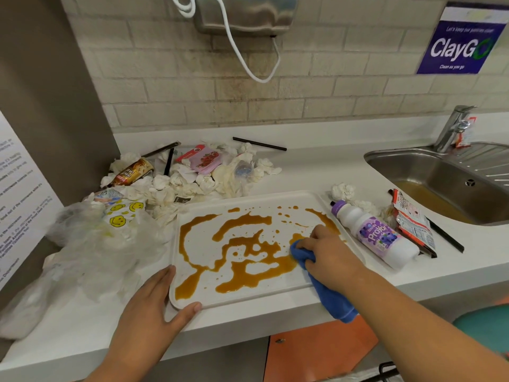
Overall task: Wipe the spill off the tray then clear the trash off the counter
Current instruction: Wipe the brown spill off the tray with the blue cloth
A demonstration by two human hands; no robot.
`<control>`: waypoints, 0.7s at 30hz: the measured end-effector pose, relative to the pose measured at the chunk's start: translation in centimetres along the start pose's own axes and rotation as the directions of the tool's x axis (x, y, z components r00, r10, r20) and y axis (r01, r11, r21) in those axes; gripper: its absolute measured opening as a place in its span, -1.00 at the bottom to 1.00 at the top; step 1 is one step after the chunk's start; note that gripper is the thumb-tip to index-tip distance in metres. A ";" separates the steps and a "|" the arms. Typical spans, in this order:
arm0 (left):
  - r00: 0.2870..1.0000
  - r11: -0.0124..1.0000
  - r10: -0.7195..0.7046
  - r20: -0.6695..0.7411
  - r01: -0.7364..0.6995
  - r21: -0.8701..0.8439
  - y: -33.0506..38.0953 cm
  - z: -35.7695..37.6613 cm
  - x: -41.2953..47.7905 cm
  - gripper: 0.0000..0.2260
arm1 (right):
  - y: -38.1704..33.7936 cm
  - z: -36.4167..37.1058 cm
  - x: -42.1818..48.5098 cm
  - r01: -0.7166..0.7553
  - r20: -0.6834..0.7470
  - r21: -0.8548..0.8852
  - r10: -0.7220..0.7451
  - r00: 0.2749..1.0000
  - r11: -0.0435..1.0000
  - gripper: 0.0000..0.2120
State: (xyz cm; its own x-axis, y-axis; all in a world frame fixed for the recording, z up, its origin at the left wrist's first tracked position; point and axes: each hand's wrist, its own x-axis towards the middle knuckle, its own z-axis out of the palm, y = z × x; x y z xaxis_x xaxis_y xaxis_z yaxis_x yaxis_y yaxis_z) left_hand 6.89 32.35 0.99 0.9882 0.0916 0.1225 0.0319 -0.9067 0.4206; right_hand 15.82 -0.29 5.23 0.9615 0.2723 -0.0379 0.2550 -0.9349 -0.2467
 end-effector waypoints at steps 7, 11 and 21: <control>1.000 1.000 -0.007 -0.004 0.006 -0.003 0.0 0.1 0.0 -0.18 | 0.0 -1.1 0.5 -0.011 0.048 -0.015 0.012 0.999 1.000 -0.74; 1.000 1.000 -0.007 0.000 0.007 0.003 -0.1 0.2 0.1 -0.18 | -0.4 -0.8 0.5 0.026 0.090 0.025 -0.028 0.996 0.999 -0.78; 1.000 1.000 -0.014 0.000 0.014 0.018 -0.1 0.2 0.1 -0.16 | -0.8 -1.0 0.8 0.027 0.072 0.023 -0.029 0.997 0.999 -0.78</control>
State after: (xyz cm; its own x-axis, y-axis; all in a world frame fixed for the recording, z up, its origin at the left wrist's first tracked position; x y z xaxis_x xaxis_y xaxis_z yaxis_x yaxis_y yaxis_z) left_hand 6.99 32.34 0.75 0.9877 0.1041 0.1169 0.0482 -0.9128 0.4056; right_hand 16.46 0.45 6.33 0.9438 0.3149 -0.0999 0.2789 -0.9216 -0.2702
